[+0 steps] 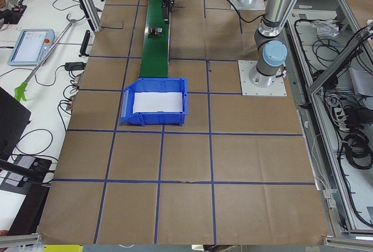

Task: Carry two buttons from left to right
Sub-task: 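Lower the yellow button onto the foam and open the right gripper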

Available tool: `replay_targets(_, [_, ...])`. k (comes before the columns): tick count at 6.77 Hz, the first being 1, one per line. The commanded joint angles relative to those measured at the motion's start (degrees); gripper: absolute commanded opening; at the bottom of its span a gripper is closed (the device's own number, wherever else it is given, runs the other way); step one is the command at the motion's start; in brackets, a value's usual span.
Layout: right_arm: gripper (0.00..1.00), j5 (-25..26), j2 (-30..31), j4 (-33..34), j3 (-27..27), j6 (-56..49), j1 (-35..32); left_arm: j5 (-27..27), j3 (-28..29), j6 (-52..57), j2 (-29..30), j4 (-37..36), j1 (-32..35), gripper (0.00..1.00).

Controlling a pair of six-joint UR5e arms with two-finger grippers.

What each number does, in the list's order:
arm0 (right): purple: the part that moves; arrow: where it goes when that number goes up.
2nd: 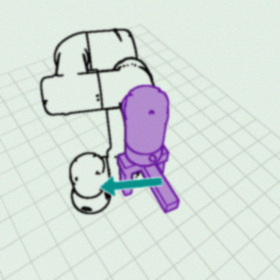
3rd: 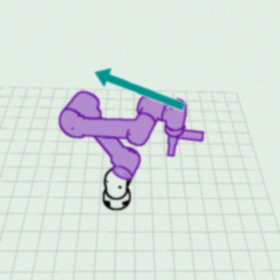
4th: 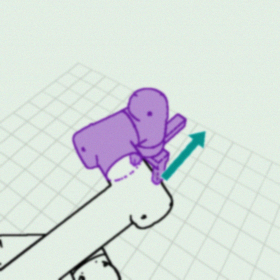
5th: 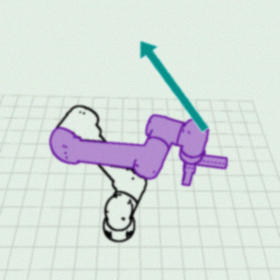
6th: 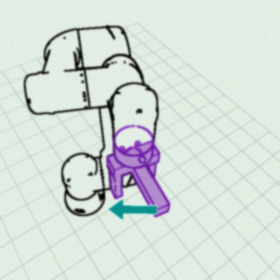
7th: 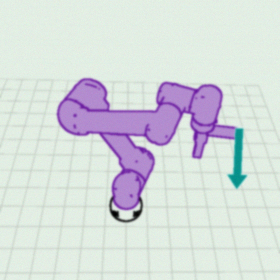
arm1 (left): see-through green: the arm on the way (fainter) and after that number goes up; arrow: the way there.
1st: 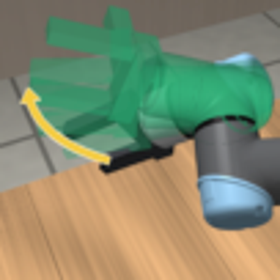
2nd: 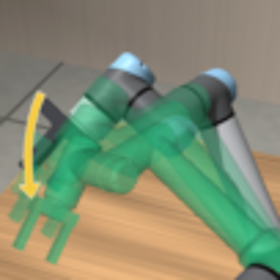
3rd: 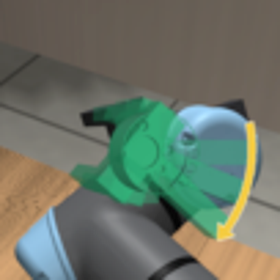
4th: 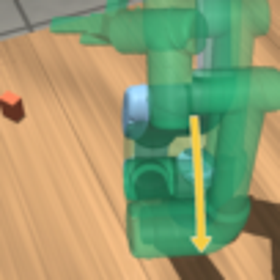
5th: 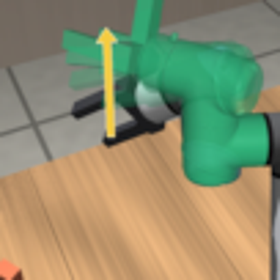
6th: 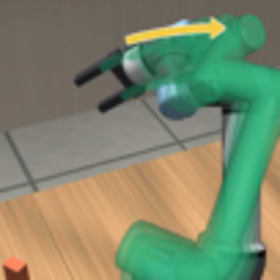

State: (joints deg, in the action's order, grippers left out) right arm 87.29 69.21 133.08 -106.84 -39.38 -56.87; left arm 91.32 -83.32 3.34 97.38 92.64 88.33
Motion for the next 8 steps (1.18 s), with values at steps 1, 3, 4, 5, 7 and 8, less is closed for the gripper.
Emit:
replay_targets(1, [0.10,0.51,-1.09,-0.02,-0.04,-0.43,0.00,-0.09,0.00,0.00,0.00,0.00,0.00,1.00])
replay_targets(3, [0.68,0.08,-1.10,-0.11,-0.04,-0.35,0.00,-0.09,0.09,0.00,0.00,0.00,0.00,1.00])
replay_targets(4, [0.90,-0.10,-1.01,-0.19,0.05,-0.26,0.00,-0.09,0.09,0.00,0.00,0.00,0.00,1.00])
replay_targets(5, [0.97,-0.10,-1.01,-0.19,0.22,-0.17,0.00,-0.09,0.09,0.00,0.00,-0.09,0.00,1.00])
replay_targets(7, [0.98,-0.10,-0.31,-0.72,0.84,-0.08,0.00,-0.09,0.09,0.00,0.00,-0.09,0.00,1.00])
replay_targets(8, [0.98,0.16,1.78,-1.07,0.93,0.27,-0.08,-0.09,0.09,0.00,0.00,0.00,0.00,1.00])
